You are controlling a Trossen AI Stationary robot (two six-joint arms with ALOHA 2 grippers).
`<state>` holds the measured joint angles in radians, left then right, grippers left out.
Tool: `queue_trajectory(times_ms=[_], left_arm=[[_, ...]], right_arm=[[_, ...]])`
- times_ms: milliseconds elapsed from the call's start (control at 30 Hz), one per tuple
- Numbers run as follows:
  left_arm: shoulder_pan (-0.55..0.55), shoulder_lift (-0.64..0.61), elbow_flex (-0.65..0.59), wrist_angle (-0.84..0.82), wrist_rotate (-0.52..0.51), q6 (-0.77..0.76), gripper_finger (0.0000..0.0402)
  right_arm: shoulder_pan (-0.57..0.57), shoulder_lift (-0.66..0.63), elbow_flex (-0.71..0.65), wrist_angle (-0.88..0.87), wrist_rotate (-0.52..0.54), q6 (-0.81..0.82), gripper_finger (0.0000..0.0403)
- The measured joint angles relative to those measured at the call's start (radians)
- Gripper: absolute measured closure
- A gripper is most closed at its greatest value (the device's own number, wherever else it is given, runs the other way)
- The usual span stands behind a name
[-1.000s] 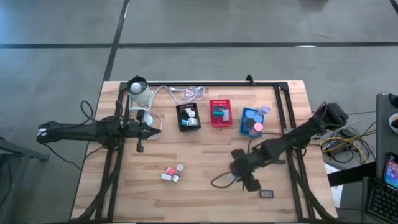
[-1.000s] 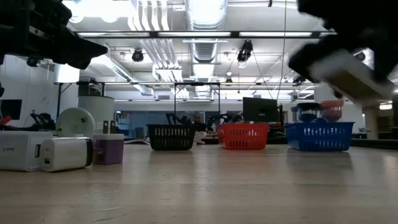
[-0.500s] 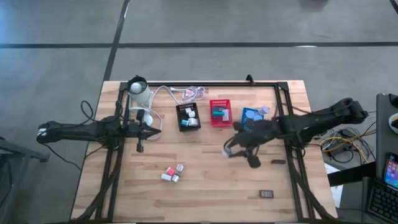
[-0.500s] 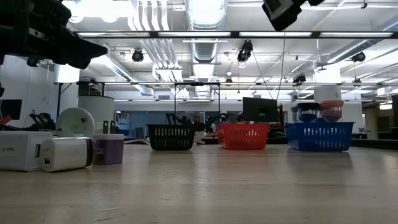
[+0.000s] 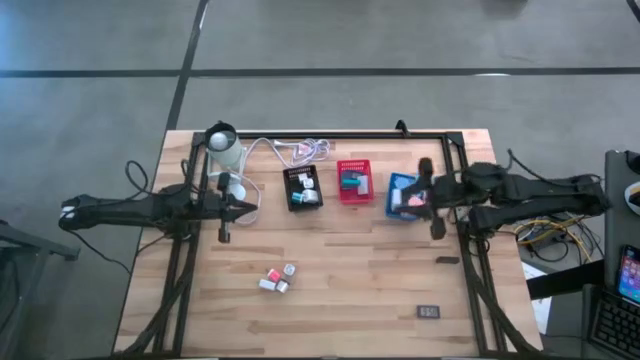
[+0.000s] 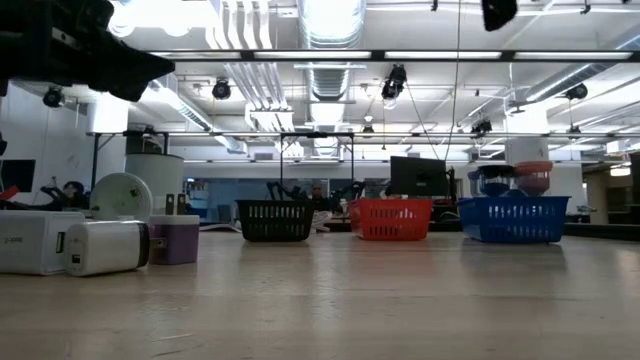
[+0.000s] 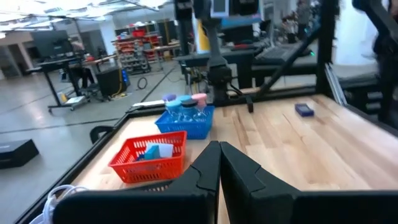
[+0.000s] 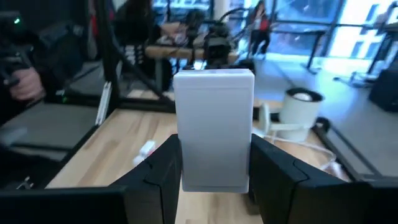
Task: Pick & Place Office items
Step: Put the white digital clock into the red bin
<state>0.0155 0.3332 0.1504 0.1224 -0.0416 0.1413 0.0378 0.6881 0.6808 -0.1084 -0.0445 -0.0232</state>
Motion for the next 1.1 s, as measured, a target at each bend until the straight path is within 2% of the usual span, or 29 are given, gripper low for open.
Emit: queue_trajectory(times_ms=[300,600,900,1100], left_arm=[[0.001,0.000,0.013,0.002,-0.015,0.036,0.0397],[0.003,0.000,0.031,0.046,-0.021,0.063,0.0395],[0.003,0.003,0.026,0.036,-0.120,0.016,0.0389],[0.003,0.002,0.026,0.042,-0.125,-0.038,0.0391]], right_arm=[[-0.037,-0.260,-0.197,0.023,0.063,0.055,0.0262],[-0.036,-0.409,-0.381,0.146,0.075,0.061,0.0262],[-0.036,-0.523,-0.438,0.147,0.073,0.053,0.0262],[-0.036,-0.594,-0.490,0.145,0.045,0.051,0.0262]])
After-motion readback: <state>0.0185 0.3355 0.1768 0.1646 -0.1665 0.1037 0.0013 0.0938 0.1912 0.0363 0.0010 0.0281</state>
